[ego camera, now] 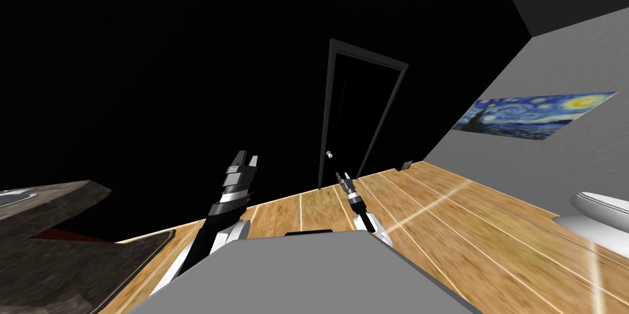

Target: Pull the door open

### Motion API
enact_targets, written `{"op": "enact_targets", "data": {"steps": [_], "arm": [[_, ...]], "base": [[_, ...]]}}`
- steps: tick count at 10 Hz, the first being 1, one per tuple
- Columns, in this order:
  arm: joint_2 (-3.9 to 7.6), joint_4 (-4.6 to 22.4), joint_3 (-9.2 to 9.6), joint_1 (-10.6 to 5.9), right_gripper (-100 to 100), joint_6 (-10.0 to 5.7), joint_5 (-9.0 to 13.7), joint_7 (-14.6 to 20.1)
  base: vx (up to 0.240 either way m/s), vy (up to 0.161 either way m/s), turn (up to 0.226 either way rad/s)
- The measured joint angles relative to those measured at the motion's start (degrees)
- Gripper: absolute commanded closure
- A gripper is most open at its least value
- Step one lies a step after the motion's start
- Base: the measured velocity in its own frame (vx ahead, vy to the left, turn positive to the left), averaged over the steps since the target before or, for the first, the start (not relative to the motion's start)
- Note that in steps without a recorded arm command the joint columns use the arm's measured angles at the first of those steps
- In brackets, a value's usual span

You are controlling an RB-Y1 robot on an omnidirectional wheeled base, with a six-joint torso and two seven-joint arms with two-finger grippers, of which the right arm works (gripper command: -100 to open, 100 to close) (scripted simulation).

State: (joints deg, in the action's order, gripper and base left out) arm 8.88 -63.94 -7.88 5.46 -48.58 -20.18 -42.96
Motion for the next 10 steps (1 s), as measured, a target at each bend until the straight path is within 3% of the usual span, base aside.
{"op": "enact_targets", "data": {"steps": [10], "arm": [[0.82, 11.5, -1.76, -4.29, -100, -2.05, -2.6, -8.7]], "base": [[0.083, -0.020, 0.008]]}}
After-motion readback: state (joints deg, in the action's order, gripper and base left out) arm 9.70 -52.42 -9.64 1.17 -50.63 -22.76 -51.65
